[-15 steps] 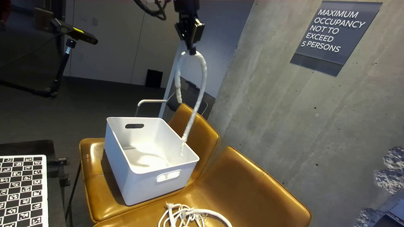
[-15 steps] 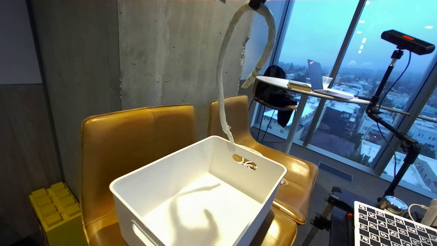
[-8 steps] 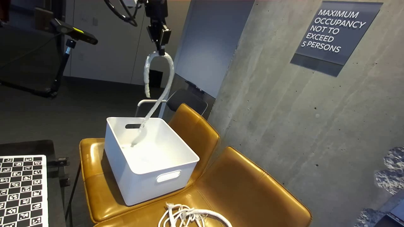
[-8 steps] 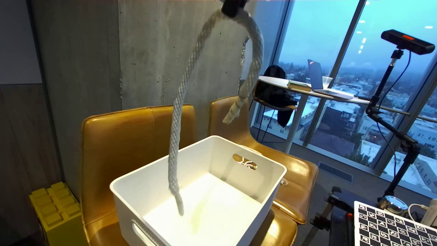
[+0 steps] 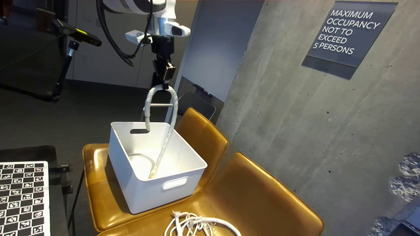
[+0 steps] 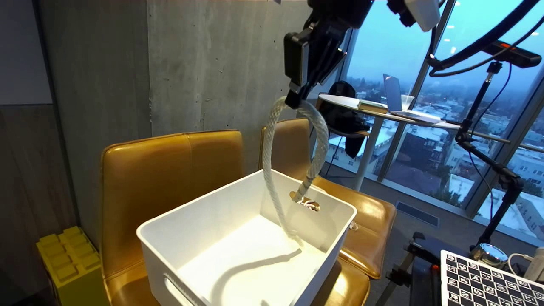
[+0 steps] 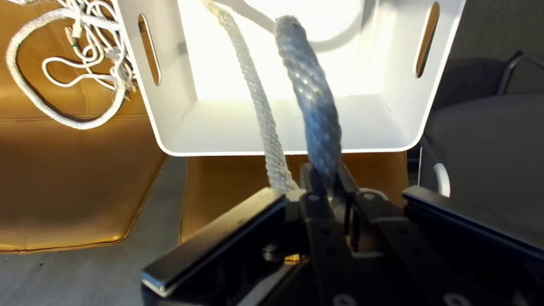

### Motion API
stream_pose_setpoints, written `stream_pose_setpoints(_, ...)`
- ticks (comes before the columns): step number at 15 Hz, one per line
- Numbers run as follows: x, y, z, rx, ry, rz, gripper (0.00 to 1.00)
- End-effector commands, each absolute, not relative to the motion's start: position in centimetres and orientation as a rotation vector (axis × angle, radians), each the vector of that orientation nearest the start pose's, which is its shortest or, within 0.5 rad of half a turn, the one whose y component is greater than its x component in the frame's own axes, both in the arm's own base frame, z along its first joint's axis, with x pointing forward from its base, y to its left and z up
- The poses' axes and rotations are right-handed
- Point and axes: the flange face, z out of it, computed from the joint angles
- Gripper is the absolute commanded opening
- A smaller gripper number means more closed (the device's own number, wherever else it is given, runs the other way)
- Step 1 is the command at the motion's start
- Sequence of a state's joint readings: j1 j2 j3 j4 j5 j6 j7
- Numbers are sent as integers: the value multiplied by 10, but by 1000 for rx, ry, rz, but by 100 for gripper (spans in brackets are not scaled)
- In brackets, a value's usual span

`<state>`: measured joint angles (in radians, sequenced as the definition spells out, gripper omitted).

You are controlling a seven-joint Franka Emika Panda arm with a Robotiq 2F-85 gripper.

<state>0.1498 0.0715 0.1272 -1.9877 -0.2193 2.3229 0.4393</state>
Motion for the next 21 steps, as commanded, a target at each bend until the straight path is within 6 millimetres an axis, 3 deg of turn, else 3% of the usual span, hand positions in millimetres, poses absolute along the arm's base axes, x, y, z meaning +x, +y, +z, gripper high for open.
stream_pose_setpoints(1, 574, 134, 460, -3133, 108, -590, 36)
stream_pose_setpoints(2, 574, 128, 456, -3134, 125, -600, 38)
stream_pose_setpoints(6, 567, 103, 428, -3145, 144, -596, 65)
stream_pose_setpoints(10, 561, 53, 397, -3167, 173, -547, 94)
stream_pose_setpoints(12, 559, 15, 386, -3186, 182, -539, 100)
stream_pose_setpoints(18, 555, -127, 355, -3260, 190, -468, 100)
stream_pose_setpoints(21, 560, -185, 335, -3290, 125, -411, 100)
